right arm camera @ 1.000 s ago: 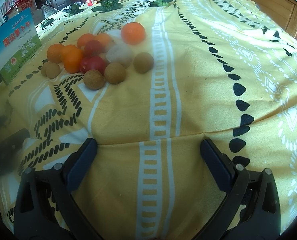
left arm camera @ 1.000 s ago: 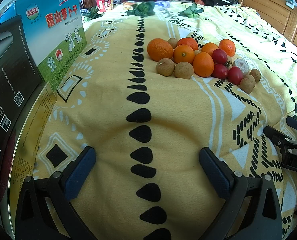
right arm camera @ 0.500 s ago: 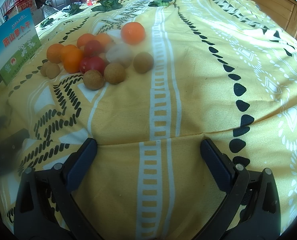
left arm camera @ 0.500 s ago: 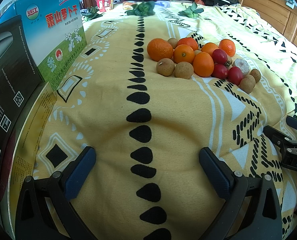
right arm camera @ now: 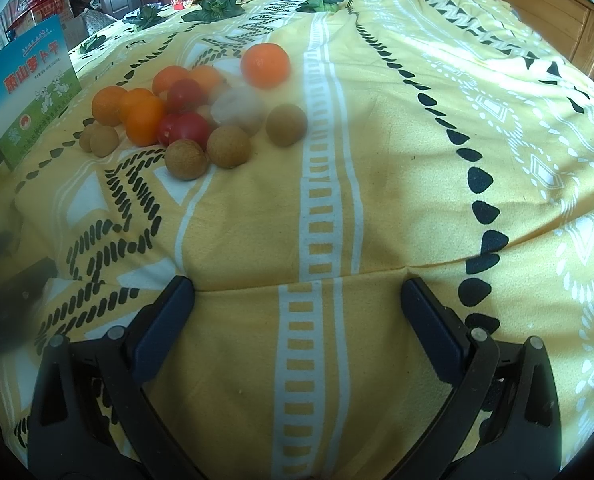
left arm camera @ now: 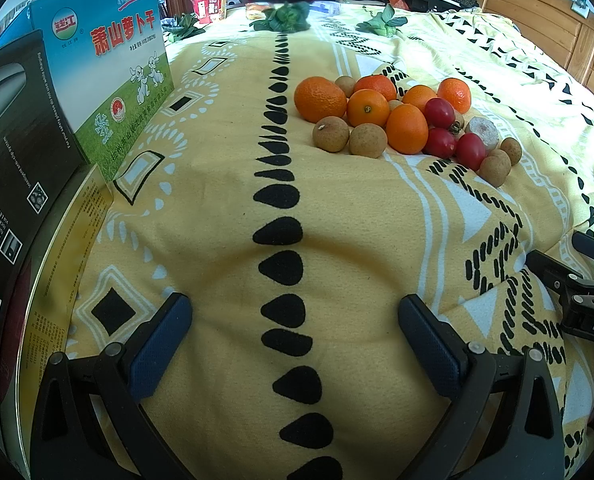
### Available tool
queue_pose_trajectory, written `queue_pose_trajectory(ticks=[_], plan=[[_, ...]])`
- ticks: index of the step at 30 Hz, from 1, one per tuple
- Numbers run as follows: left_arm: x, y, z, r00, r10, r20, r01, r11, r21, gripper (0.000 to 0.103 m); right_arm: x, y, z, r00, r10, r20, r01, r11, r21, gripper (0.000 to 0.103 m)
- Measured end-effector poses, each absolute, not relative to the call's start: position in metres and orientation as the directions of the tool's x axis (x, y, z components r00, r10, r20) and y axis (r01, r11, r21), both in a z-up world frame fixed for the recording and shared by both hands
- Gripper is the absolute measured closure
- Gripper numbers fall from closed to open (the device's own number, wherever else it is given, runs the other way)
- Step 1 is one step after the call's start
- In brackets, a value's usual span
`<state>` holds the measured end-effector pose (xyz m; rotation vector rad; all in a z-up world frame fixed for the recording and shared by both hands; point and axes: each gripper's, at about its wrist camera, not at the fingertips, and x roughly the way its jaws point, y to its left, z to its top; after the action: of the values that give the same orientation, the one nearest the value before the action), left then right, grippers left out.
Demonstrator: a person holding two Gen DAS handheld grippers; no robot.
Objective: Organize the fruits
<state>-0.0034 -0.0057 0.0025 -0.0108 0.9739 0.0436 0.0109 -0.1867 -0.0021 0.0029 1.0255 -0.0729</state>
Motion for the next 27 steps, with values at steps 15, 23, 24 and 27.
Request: queue_pose_trajectory(ticks=[15,23,24,27], plan=[[-0.0034,-0.0058,0.0025,0.561,0.032,-0.827,-0.042,0.999,0.011,0.0,0.0092,-0.189,-0.001,0.524,-0.041,-0.851,0.062,0.998,-0.01,0.0],[-0.0034,-0.0059,0.0026,0.561,0.032,-0.827,-0.042,0.999,0.011,0.0,0.007,-0.1902,-0.0008,0.529,-0.032,-0.848,0.06,0.998,0.0,0.0],[-0.0034,-0.0058,0.0026,0.561,0.032,-0.827,-0.042,0.999,0.011,0.0,0.0068,-0.1905,-0.0008,0.529,-0.031,-0.848,0.06,0.998,0.001,0.0],[-0.0034,-0.0058,0.0026,0.561,0.032,-0.827,-0.042,0.999,0.011,0.0,0.0064,-0.1907,-0.0005,0.532,-0.027,-0.846,0.06,0.998,0.006,0.0]])
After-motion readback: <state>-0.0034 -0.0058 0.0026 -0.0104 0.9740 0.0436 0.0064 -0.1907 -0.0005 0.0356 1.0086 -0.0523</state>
